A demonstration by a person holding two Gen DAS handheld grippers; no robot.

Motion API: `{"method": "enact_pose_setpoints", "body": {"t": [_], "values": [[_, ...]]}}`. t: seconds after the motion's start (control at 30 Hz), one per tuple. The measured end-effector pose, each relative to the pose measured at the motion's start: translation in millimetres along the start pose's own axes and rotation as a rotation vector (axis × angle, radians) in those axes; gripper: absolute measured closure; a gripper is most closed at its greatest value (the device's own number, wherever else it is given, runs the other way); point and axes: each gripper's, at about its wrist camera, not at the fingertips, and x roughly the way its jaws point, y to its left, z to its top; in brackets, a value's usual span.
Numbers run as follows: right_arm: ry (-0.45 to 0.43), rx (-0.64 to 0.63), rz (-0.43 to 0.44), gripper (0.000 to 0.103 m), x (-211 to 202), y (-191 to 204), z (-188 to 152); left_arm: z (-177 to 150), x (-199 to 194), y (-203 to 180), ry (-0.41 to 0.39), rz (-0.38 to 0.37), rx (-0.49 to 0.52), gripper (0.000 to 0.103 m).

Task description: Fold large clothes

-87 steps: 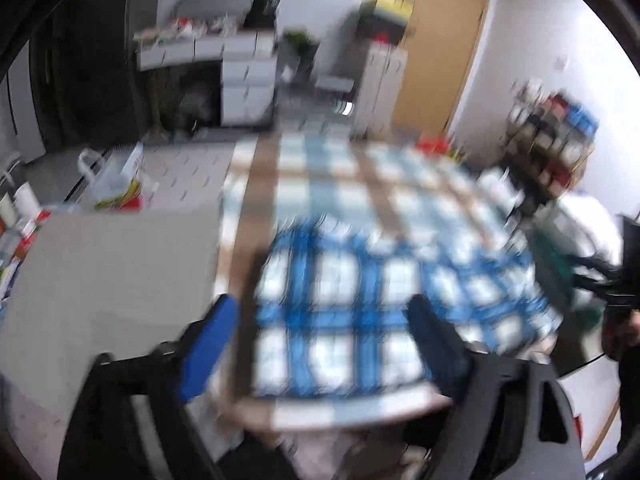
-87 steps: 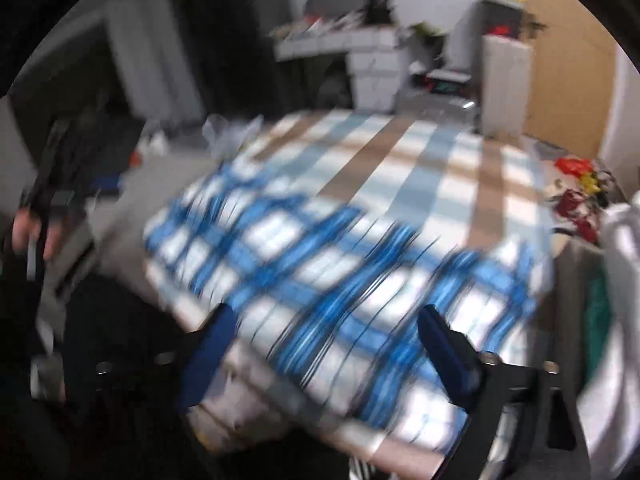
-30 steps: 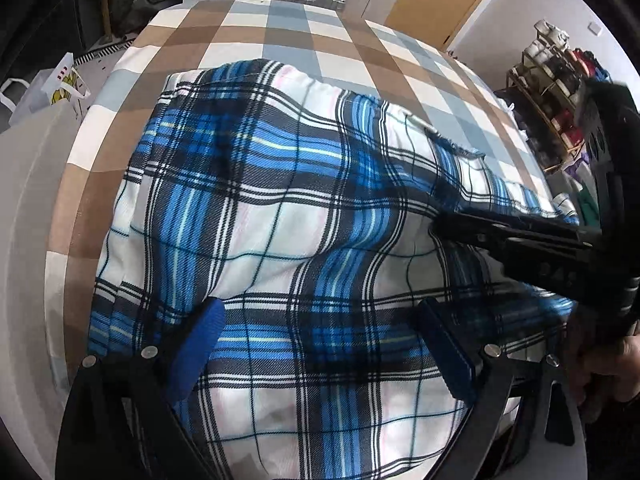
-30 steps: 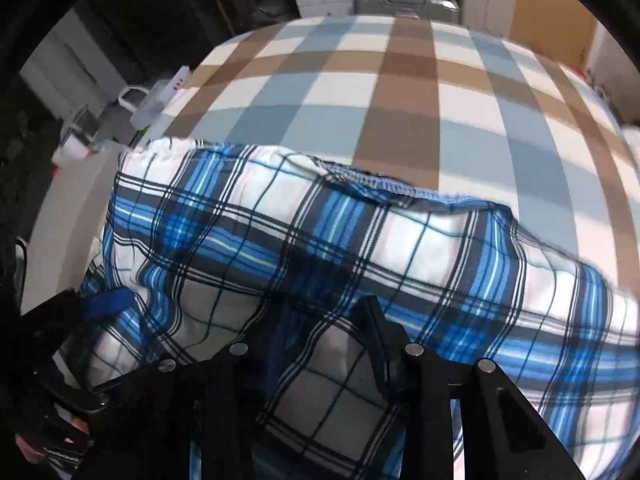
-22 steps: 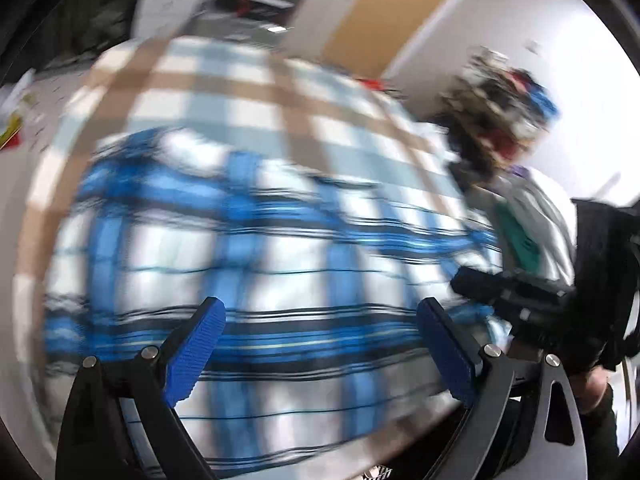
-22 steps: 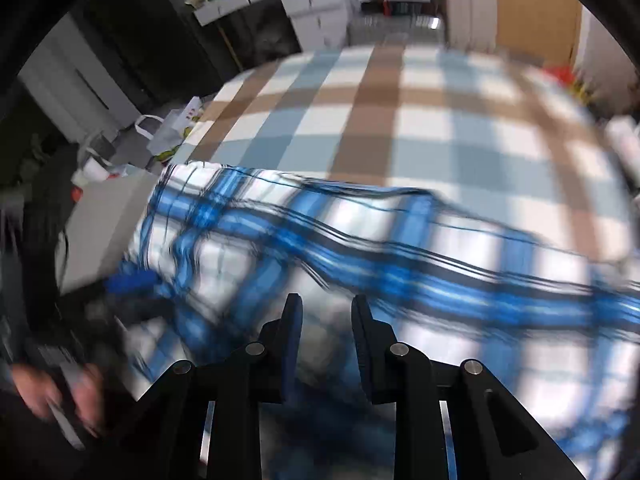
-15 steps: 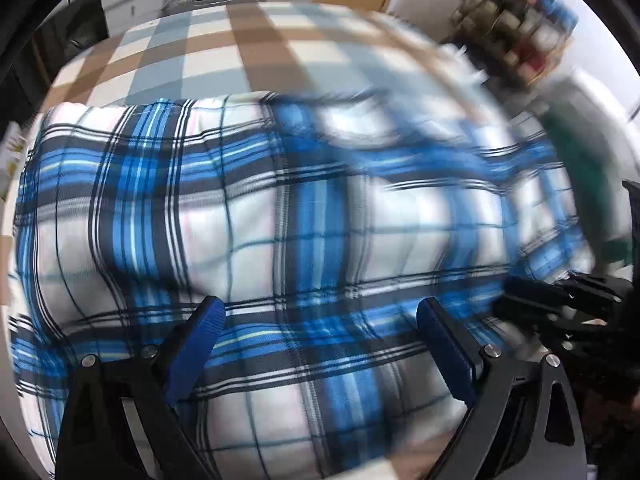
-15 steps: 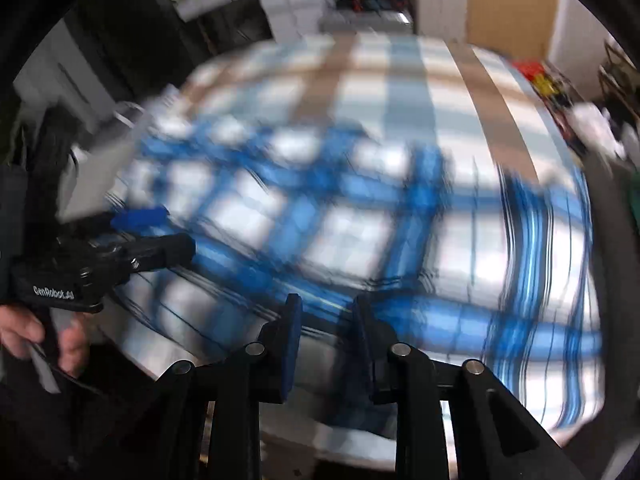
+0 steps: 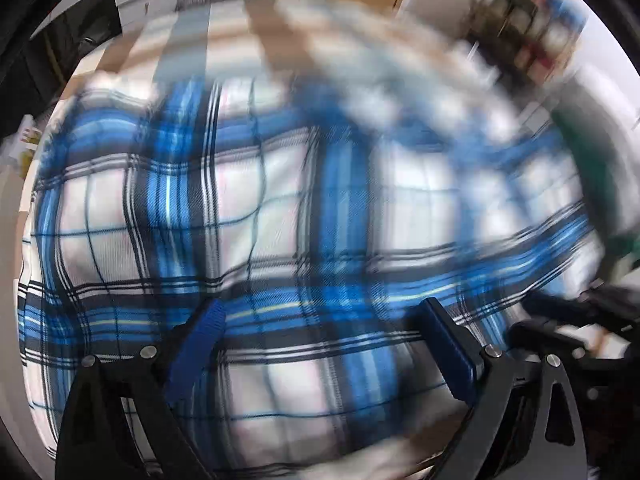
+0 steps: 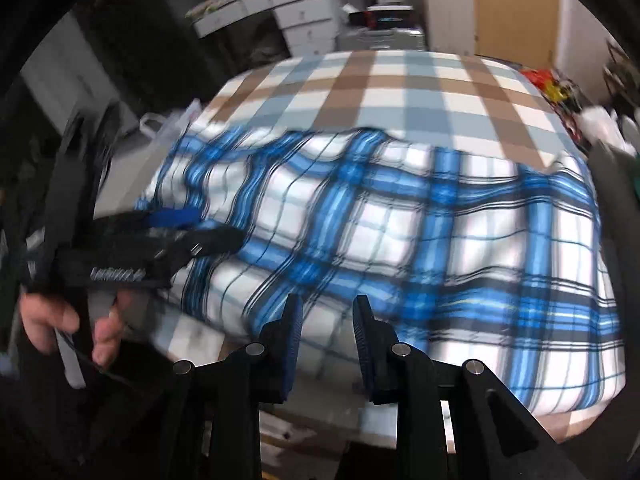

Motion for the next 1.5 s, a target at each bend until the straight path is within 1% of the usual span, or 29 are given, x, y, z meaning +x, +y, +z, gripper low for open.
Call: {"method": "enact_pose_setpoints", "body": {"t": [0.03, 0.07, 0.1, 0.17, 0.23, 0.27, 0.33, 0.37, 0.4, 0.43, 0.47, 0.57, 0.6, 0.63, 0.67, 0.73, 0.77, 0.83, 0.87, 0.93, 0.97, 1.03, 1.1, 1.13, 1.23, 1.3, 1.4, 1.43, 1.5], "values": [[0.048, 0.014, -0.004, 0.076, 18.5, 1.2, 0.4, -2.4, -0.4, -8.1, -0.037, 0.054, 0.051, 0.005], [0.101, 0.038, -0.01, 0.076, 36.7, -0.9, 0.3, -3.0, 1.8, -11.0, -0.033, 0.076, 0.067, 0.005], [0.036, 0.025, -0.017, 0.076, 34.2, 0.4, 2.8, -3.7, 2.2, -11.6, -0.038, 0.078, 0.064, 0.005], [0.067, 0.016, -0.052, 0.076, 37.6, 5.7, 8.6, -3.5, -0.9, -10.6, -0.035, 0.067, 0.04, 0.005], [0.104, 0.032, -0.01, 0.079, 33.2, 3.2, 8.3, -4.3, -11.1, -9.5, -0.039, 0.063, 0.017, 0.005], [0.082, 0.034, 0.01, 0.081, 23.7, -2.2, 7.9, -3.1, -16.7, -5.8, -0.062, 0.058, 0.008, 0.005], [0.008, 0.072, -0.034, 0.081, -2.7, -24.4, 7.8, -7.3, -33.3, -7.5, -0.128, 0.019, 0.013, 0.005], [-0.022, 0.101, -0.042, 0.079, -15.2, -38.1, 6.5, -10.5, -40.4, -13.1, -0.161, -0.031, 0.032, 0.005], [-0.062, 0.152, -0.054, 0.078, -30.8, -61.3, 4.0, -13.3, -42.0, -18.1, -0.178, -0.068, 0.046, 0.005], [-0.074, 0.182, -0.073, 0.078, -37.6, -76.9, 0.8, -15.5, -42.2, -25.0, -0.183, -0.069, 0.062, 0.005], [-0.061, 0.219, -0.104, 0.076, -40.3, -94.8, -2.8, -15.4, -36.2, -31.3, -0.166, -0.035, 0.079, 0.005], [0.074, 0.266, -0.159, 0.078, -13.4, -127.9, -18.4, -12.2, -4.0, -35.1, -0.05, 0.063, 0.077, 0.005], [0.131, 0.255, -0.192, 0.079, 1.9, -133.3, -27.1, -11.0, -0.2, -33.6, -0.053, 0.094, 0.065, 0.003], [0.093, 0.227, -0.2, 0.079, -1.5, -130.2, -27.9, -9.3, -0.3, -31.8, -0.053, 0.095, 0.051, 0.003], [0.117, 0.216, -0.212, 0.08, -2.3, -128.5, -26.7, -7.0, -1.4, -28.3, -0.039, 0.093, 0.021, 0.003], [0.15, 0.216, -0.229, 0.077, -5.3, -125.1, -23.1, -1.1, -9.0, -18.1, -0.043, 0.038, -0.043, 0.005], [0.139, 0.206, -0.205, 0.077, -10.7, -121.2, -17.7, 2.9, -17.5, -11.8, -0.065, -0.032, -0.076, 0.005], [0.062, 0.184, -0.179, 0.077, -27.1, -110.7, 1.2, 10.6, -35.2, -7.1, -0.123, -0.146, -0.106, 0.005], [0.028, 0.172, -0.171, 0.077, -35.4, -104.7, 8.7, 16.7, -42.7, -7.4, -0.161, -0.167, -0.106, 0.005], [-0.032, 0.137, -0.156, 0.077, -44.6, -96.5, 26.8, 29.3, -43.6, -10.2, -0.188, -0.146, -0.093, 0.004], [-0.046, 0.117, -0.167, 0.077, -42.9, -92.9, 36.8, 35.9, -35.8, -12.4, -0.163, -0.134, -0.089, 0.004], [-0.01, 0.094, -0.208, 0.077, -19.9, -91.6, 52.7, 45.8, -7.4, -12.3, -0.055, -0.12, -0.116, 0.004], [0.086, 0.09, -0.266, 0.078, 19.4, -101.4, 59.9, 54.2, 20.6, -9.3, 0.004, -0.072, -0.122, 0.005], [0.118, 0.088, -0.275, 0.079, 33.7, -104.5, 52.4, 57.0, 25.7, -15.9, -0.004, -0.023, -0.084, 0.004], [0.071, 0.03, -0.287, 0.079, 41.1, -107.5, 51.5, 60.0, 32.1, -32.1, -0.01, 0.086, -0.013, 0.004], [0.075, 0.044, -0.253, 0.081, 35.8, -113.2, 55.4, 61.6, 28.2, -32.6, -0.007, 0.087, -0.041, 0.004], [-0.025, 0.065, -0.276, 0.08, 5.8, -128.4, 59.2, 61.9, 1.8, -27.2, -0.09, -0.008, -0.088, 0.004], [-0.036, 0.075, -0.286, 0.08, 2.8, -138.6, 61.3, 62.9, -4.5, -25.9, -0.126, 0.003, -0.071, 0.004], [-0.027, 0.081, -0.321, 0.081, 7.6, -156.0, 61.0, 63.9, 8.6, -18.3, -0.093, 0.122, -0.058, 0.004]]}}
